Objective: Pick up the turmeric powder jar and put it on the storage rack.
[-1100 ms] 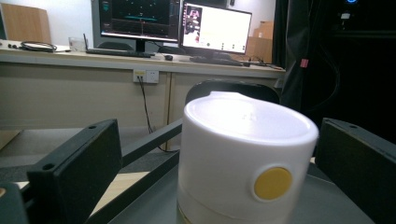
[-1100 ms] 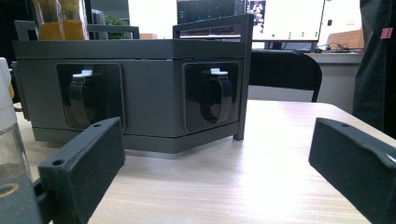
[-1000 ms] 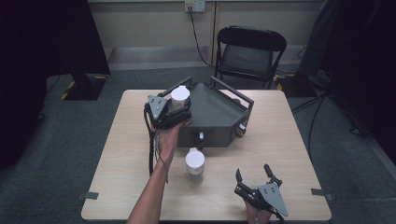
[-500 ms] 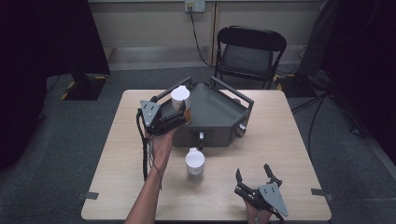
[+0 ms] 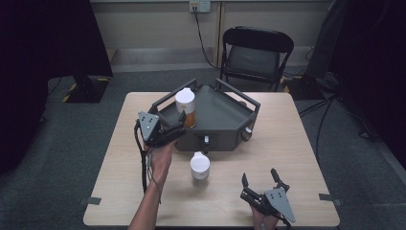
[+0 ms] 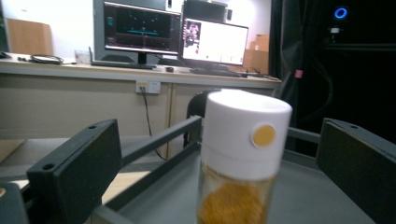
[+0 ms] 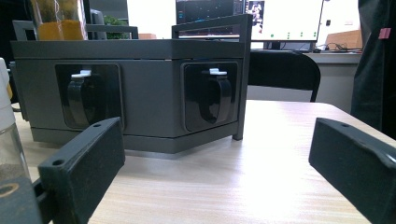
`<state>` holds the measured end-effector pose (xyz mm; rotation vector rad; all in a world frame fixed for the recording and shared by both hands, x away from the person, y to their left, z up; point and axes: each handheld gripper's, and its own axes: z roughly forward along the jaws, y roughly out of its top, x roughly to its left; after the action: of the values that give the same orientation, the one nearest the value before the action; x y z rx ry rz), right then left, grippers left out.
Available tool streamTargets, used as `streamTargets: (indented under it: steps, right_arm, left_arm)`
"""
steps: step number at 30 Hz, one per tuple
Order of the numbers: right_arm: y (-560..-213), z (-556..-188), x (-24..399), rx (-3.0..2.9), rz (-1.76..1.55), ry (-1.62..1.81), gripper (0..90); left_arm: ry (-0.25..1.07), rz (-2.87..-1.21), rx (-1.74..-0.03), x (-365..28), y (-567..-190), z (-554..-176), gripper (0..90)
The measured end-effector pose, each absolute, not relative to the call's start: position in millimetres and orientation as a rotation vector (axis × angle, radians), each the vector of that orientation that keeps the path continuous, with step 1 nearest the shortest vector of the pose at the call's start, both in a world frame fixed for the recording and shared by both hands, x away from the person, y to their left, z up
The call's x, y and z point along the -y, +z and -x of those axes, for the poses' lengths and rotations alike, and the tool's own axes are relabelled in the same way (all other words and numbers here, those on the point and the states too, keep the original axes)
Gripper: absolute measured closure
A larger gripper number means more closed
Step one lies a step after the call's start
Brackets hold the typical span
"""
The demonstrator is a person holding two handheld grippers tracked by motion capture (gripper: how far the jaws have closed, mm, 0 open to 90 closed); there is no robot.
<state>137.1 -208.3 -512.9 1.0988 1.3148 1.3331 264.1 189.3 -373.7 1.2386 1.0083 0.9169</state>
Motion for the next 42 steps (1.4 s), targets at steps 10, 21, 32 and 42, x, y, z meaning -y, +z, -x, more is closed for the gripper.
streamTargets:
  steps: [10, 21, 32, 42]
  right_arm:
    - [-512.9, -137.2, 208.2, -1.315, -1.099, 1.333, 2.0]
    - [-513.0, -137.2, 208.2, -1.315, -1.099, 1.333, 2.0]
    - [-513.0, -137.1, 208.2, -1.314, -1.099, 1.332, 2.0]
    - [-513.0, -137.1, 208.2, -1.314, -1.099, 1.332, 1.9]
  left_arm:
    - [0.935, -1.228, -0.988, -202.0, -386.4, -237.5, 0.0]
    - [0.971, -1.195, -0.992, -205.1, -400.2, -210.7, 0.0]
    - [0.993, -1.172, -0.980, -204.3, -421.9, -184.9, 0.0]
    - [1.020, -1.161, -0.995, -202.2, -451.0, -162.8, 0.2]
